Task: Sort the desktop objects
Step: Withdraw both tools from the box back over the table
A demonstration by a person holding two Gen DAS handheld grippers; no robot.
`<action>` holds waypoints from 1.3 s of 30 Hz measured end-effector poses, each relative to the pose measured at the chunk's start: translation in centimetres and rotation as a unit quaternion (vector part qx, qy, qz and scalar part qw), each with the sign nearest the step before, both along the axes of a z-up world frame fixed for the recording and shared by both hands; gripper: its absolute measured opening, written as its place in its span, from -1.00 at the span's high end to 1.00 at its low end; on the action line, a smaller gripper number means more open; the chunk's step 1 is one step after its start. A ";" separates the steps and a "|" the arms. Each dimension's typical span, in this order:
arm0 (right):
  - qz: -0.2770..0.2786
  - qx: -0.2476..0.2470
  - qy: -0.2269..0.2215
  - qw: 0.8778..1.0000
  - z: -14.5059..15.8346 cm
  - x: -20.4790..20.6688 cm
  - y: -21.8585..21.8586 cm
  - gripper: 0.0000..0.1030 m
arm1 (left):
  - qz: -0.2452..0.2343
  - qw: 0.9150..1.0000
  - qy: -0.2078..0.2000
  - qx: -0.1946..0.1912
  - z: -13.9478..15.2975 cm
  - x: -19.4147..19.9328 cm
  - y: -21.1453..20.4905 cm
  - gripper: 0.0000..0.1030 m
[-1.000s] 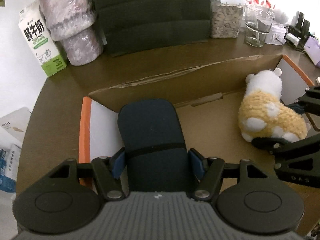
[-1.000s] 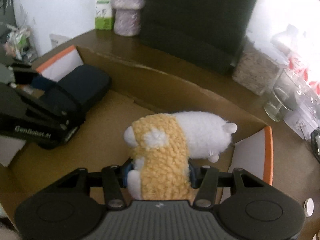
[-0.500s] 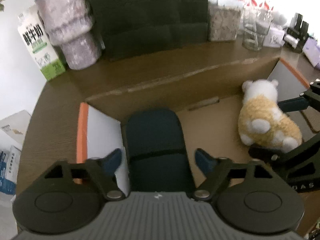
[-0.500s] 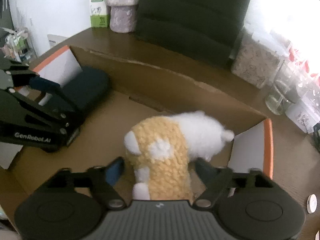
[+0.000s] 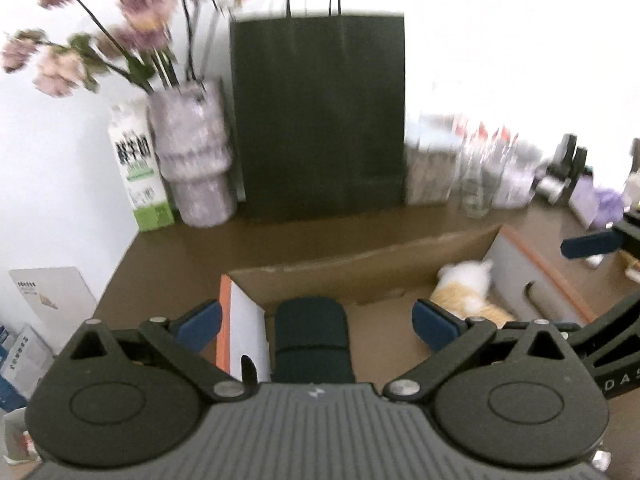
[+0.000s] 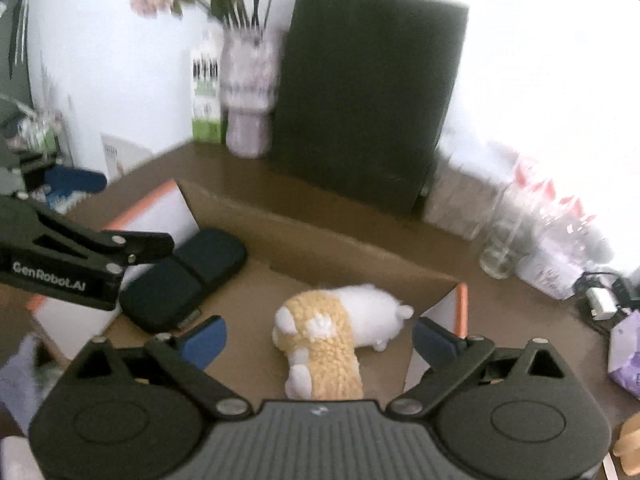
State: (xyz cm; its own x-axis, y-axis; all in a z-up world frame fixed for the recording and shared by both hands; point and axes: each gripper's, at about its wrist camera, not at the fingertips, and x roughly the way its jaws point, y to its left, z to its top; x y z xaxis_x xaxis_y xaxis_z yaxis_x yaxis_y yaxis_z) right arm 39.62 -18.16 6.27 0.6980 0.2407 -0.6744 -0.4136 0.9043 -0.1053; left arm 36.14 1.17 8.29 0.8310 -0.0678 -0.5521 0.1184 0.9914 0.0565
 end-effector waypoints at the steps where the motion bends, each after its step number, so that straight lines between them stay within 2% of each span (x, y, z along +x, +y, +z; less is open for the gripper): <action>1: 0.000 0.006 -0.012 1.000 0.6 -1.2 -0.3 -0.97 | 0.000 1.000 -0.013 -0.008 0.5 -0.9 0.1 -1.00; 4: -0.002 0.013 -0.042 0.999 1.9 -4.3 -0.9 -1.00 | -0.006 0.998 -0.052 -0.032 1.8 -4.1 0.4 -1.00; 9: -0.007 0.031 -0.077 0.997 2.9 -9.7 -1.9 -1.00 | -0.006 0.996 -0.091 -0.023 2.5 -9.3 -0.4 -1.00; 16: -0.007 0.063 -0.117 0.991 2.4 -17.1 -2.7 -1.00 | -0.001 0.994 -0.097 -0.049 1.1 -14.9 -0.4 -1.00; 19: -0.011 0.073 -0.126 0.989 1.8 -20.1 -2.9 -1.00 | 0.015 0.994 -0.095 -0.055 0.2 -17.1 0.0 -1.00; 28: -0.028 0.089 -0.117 0.989 -0.5 -25.3 -3.2 -1.00 | 0.072 0.992 -0.078 -0.067 -2.0 -21.8 1.8 -1.00; 39: -0.053 0.087 -0.084 0.991 -4.2 -27.6 -3.6 -1.00 | 0.103 0.990 -0.077 -0.052 -5.0 -25.8 2.0 -1.00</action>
